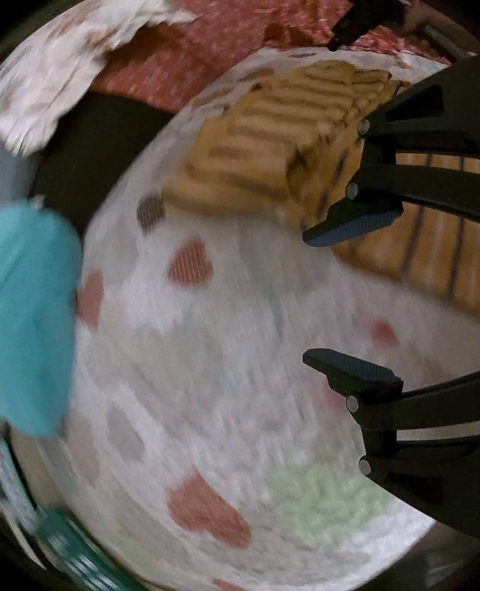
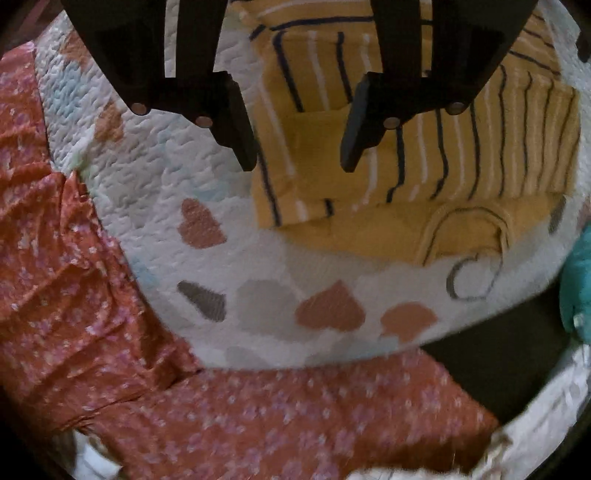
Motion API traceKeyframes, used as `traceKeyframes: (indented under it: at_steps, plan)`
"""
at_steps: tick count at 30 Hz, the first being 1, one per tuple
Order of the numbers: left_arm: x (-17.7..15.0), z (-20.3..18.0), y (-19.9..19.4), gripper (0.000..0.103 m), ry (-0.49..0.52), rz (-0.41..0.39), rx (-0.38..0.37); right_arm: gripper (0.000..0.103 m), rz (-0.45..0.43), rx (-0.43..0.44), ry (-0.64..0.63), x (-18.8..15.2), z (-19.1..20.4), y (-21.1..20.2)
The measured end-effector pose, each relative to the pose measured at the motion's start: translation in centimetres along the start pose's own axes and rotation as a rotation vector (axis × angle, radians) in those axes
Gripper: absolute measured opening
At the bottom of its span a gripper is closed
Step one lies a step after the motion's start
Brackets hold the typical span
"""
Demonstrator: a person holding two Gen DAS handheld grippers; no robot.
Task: Fold small clothes
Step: 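Lay the held sleeve across the sweater body with the right tool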
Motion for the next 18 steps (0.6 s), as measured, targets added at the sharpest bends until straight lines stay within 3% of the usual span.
traceKeyframes:
  at_steps: [2,4,7,10,12,13,16,18]
  plan:
    - [0.5,-2.4,0.3,0.056,0.032,-0.01,-0.024,0.051,-0.006,0.089,-0.003,0.1,0.9,-0.9]
    - [0.9,-4.6,1.4,0.056,0.062,-0.001,-0.031,0.051,0.001,0.117,-0.013,-0.4,1.1,-1.1]
    - [1.2,-6.1,3.2,0.056,0.114,0.014,-0.002,0.058,0.054,0.098,-0.03,-1.9,1.2,0.1]
    - [1.0,-6.8,4.7,0.056,0.161,0.038,0.024,0.058,0.079,0.057,-0.026,-2.7,0.4,2.1]
    - [0.9,-6.8,6.2,0.056,0.17,0.097,0.023,0.057,0.12,0.078,-0.018,-3.2,0.5,3.8]
    - [0.5,-6.7,7.1,0.057,0.163,0.146,0.018,0.051,0.157,0.105,-0.012,-3.5,0.8,4.9]
    - [0.6,-6.6,7.6,0.06,0.166,0.162,0.031,0.052,0.192,0.005,-0.03,-3.2,0.1,7.3]
    - [0.5,-6.7,7.4,0.061,0.173,0.179,0.018,0.067,0.178,-0.045,-0.012,-2.6,-0.4,7.5]
Point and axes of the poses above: each gripper's, at about its wrist camera, not at the fingertips, and y roughly the way its jaws point, z to its left, x to its top, the point moved 7 cm from there along y, roughly the way its jaws point, and after that the axes turned 5 degrees about x, right-handed, at the moved point
